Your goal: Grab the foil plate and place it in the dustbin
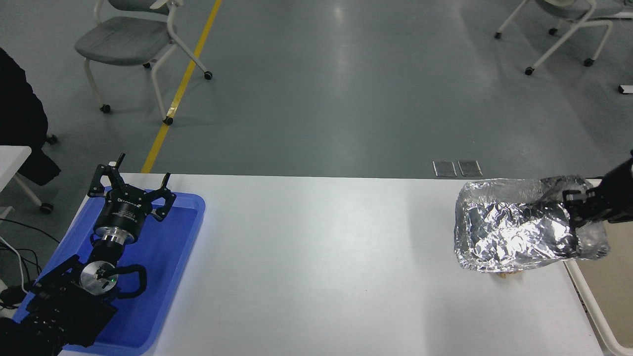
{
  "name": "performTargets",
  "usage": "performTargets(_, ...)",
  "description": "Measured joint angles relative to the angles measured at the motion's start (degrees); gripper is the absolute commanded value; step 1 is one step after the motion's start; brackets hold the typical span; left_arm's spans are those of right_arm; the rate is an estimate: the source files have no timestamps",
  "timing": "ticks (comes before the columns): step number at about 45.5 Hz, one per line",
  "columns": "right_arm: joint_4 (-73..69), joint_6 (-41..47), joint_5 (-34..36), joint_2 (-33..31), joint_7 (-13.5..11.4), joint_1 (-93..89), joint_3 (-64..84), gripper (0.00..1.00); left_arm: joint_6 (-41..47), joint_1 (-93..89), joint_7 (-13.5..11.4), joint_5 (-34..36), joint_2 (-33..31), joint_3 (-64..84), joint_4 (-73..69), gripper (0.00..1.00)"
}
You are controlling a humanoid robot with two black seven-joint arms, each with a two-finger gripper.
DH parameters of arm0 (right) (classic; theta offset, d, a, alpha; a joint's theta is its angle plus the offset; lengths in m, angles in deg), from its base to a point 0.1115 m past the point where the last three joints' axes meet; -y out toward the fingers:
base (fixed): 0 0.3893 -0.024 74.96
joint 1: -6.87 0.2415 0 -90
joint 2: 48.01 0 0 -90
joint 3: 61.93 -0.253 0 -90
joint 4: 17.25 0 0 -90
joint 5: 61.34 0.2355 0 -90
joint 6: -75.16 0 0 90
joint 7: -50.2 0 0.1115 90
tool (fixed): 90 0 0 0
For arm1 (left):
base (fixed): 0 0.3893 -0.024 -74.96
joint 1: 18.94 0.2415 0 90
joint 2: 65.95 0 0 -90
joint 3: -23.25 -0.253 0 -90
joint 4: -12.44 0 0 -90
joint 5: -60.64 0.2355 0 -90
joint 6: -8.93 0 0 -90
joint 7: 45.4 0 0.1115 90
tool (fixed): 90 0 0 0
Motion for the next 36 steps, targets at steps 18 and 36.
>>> performTargets(18, -1.54, 3.83, 0.87, 2.52, -0.15, 7.90, 3.31, 0.00, 0.00, 0.00, 0.00, 0.00, 0.00, 0.00, -0.03, 1.00)
performTargets(36, 12.50, 4.14, -4.51, -6.43, 0.13, 1.51, 5.65, 0.00, -0.01, 0.03, 0.00, 0.00, -0.03, 0.00, 0.00, 1.00)
